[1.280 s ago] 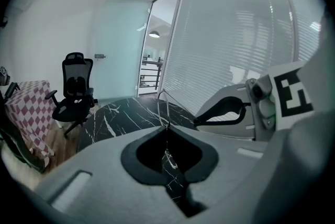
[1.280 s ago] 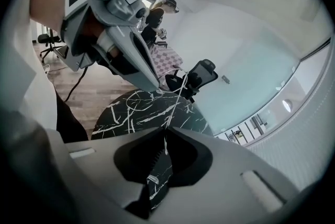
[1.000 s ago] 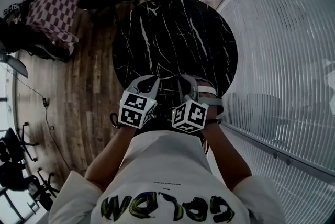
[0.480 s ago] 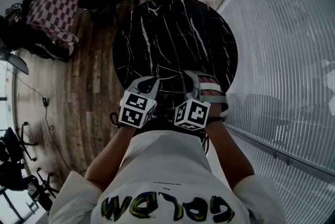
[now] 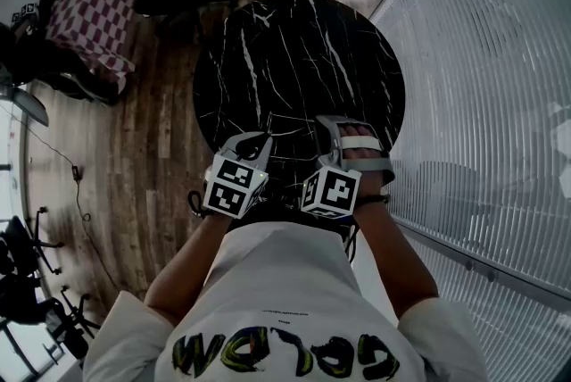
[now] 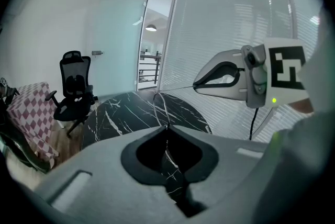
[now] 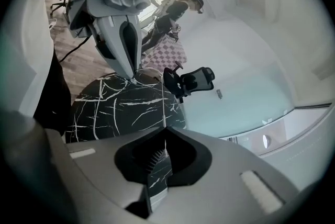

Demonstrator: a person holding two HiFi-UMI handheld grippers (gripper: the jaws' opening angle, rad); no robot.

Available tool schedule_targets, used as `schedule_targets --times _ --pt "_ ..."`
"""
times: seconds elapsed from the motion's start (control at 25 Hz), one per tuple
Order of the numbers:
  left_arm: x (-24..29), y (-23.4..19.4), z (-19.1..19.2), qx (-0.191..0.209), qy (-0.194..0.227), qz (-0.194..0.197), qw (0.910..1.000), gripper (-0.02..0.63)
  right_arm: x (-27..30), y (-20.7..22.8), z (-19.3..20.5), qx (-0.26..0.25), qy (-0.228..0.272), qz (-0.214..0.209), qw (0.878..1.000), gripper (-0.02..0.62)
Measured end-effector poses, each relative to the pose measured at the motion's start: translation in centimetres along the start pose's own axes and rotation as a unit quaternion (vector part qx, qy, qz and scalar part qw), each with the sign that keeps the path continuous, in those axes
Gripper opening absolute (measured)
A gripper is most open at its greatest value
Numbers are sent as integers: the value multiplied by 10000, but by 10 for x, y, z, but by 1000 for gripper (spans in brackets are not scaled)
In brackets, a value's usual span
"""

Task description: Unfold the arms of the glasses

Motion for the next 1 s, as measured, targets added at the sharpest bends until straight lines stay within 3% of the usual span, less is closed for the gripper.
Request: schedule_targets --times 0.28,0.6,1.0 --pt "-1 1 5 -121 -81 58 9999 8 2 0 -2 -275 51 -66 9996 8" --pt "2 -1 13 -221 -159 19 9996 8 6 -19 3 -101 123 -161 9997 11" --pt "8 -6 24 -333 -408 44 9986 8 9 -34 4 307 236 -428 9983 84"
Point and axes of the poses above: the fingertips, and each gripper's own axes: x forward along the fingers, y to its right, z out of its underside, the point moved 3 cm from there along -x, backward along the fingers, and after that the axes turned 6 degrees about y, right-handed, at the moved point
